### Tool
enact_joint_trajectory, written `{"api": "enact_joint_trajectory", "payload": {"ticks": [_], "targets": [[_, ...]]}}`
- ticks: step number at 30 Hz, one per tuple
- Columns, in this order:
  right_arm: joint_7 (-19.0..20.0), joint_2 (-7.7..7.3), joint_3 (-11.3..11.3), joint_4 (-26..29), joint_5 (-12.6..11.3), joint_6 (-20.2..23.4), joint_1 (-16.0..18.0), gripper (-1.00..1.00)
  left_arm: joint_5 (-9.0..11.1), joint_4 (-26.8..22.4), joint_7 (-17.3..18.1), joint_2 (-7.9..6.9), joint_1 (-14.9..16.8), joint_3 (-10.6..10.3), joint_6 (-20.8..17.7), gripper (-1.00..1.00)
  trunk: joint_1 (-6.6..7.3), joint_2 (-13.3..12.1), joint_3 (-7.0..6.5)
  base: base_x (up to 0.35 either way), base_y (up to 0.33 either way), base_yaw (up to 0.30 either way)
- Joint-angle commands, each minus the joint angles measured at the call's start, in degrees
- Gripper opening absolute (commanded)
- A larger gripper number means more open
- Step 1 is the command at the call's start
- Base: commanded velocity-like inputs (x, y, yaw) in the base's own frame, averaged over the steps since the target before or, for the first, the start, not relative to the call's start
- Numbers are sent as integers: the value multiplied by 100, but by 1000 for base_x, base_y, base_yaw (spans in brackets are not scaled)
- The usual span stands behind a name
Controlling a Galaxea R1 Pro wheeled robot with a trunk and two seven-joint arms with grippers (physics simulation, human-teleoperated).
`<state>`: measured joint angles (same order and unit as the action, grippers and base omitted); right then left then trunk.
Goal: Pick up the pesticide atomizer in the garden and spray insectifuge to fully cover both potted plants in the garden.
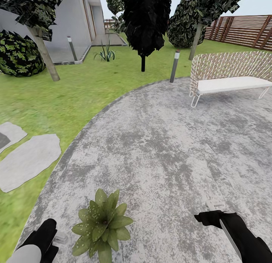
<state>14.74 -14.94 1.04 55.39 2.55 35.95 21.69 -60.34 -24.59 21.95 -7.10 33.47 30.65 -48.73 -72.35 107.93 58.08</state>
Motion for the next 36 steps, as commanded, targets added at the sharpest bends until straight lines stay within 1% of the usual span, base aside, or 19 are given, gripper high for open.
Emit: {"api": "enact_joint_trajectory", "payload": {"ticks": [1, 6, 10, 14, 18, 20, 21, 22, 24, 31, 36], "targets": [[38, 0, 13, 7, 23, 26, 2, 100, -61, -9, 52, 2, 3, 37, -5, -100, 1, 2, 4, 0, 0, 0], [38, 0, 16, 7, 26, 26, 2, 100, -65, -3, 88, 56, 2, 14, -5, -100, 1, 2, 4, 0, 0, 0], [38, -9, 21, 7, 12, 26, 2, 100, -66, -2, 85, 62, 2, 10, -5, -100, 1, 2, 4, -39, -29, 23], [32, -4, 13, 7, 29, 26, 2, 100, -66, -2, 82, 75, 1, -1, -5, -100, 1, 2, 4, -171, -187, 206], [32, -4, 10, 7, 29, 26, 0, 100, -66, -2, 82, 80, 1, -6, -5, -100, 1, 2, 4, -46, -200, 244], [32, -3, 10, 7, 31, 26, 1, 100, -66, -2, 82, 98, 1, -6, -5, -100, 1, 2, 4, -7, -43, 248], [32, -2, 10, 7, 33, 26, 2, 100, -66, -2, 82, 148, 3, -2, -5, -100, 1, 2, 4, -3, -20, 249], [30, -1, 10, 7, 34, 26, 2, 100, -66, -2, 82, 196, 2, 1, -5, -100, 1, 2, 4, 25, -37, 249], [29, -1, 9, 7, 35, 26, 2, 100, -66, -2, 79, 222, 2, -1, -5, -100, 1, 2, 4, 126, -142, 249], [29, -1, 3, 7, 35, 26, 2, 100, -66, -2, 73, 235, 2, 1, -5, -100, 1, 2, 4, 163, -268, 234], [30, -1, 7, 7, 33, 26, 2, 100, -71, -2, 73, 237, 2, 8, -13, -100, 1, 2, 4, 13, -105, 37]]}}
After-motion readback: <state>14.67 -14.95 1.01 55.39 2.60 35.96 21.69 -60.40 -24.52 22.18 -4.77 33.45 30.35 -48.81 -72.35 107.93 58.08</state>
